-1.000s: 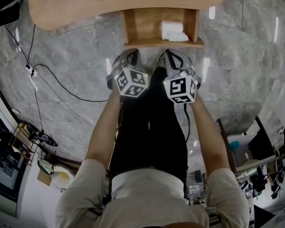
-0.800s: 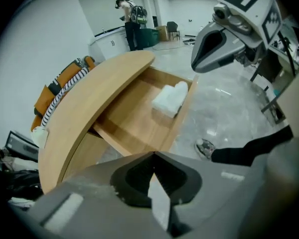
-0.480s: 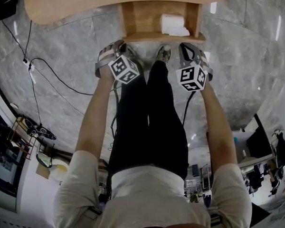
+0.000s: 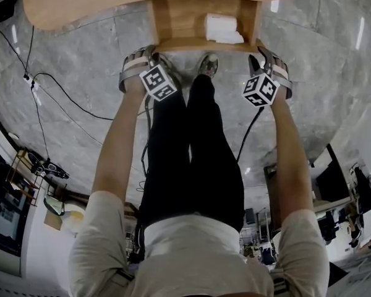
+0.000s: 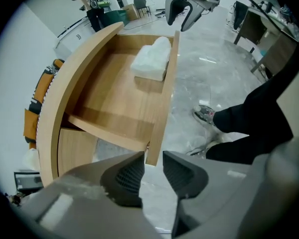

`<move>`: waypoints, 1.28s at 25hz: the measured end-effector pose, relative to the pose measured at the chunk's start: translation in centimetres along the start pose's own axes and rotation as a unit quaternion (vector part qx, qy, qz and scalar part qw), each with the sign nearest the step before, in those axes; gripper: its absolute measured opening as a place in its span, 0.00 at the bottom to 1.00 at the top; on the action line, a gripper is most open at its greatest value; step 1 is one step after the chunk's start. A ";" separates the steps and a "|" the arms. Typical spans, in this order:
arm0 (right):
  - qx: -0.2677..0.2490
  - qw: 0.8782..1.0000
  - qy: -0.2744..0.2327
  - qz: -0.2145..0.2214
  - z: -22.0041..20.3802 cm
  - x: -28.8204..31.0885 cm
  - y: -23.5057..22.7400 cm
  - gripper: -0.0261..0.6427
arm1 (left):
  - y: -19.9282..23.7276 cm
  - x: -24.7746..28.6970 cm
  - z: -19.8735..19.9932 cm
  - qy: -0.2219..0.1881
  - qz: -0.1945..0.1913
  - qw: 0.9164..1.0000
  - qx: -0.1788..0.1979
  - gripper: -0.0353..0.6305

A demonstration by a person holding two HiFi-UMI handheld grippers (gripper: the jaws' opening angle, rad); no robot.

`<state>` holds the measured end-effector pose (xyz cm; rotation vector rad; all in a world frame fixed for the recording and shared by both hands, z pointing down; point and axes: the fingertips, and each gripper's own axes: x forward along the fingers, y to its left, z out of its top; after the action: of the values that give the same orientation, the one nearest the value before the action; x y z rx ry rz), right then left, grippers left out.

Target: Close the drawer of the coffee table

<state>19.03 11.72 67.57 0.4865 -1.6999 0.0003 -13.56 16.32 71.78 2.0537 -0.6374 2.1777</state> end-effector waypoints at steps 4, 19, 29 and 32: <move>-0.039 0.998 0.036 0.014 -1.5 1.4 0.4 0.31 | 0.2 0.4 0.3 0.001 -0.001 1.000 -0.004 0.26; -0.096 0.993 0.051 0.052 -2.1 1.8 1.0 0.17 | 0.2 -0.3 -0.1 -0.017 -0.014 0.998 -0.067 0.24; -0.104 0.992 0.036 0.065 -1.3 -0.7 0.4 0.16 | 1.8 -2.8 -0.5 -0.007 -0.014 0.997 -0.073 0.24; -0.104 0.992 0.036 0.063 -1.2 -0.8 0.4 0.17 | 1.7 -2.9 -0.6 -0.008 -0.014 0.997 -0.074 0.24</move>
<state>20.16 12.66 67.16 0.2203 -1.6364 -0.0665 -14.45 15.62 68.56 1.9936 -0.7432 2.0352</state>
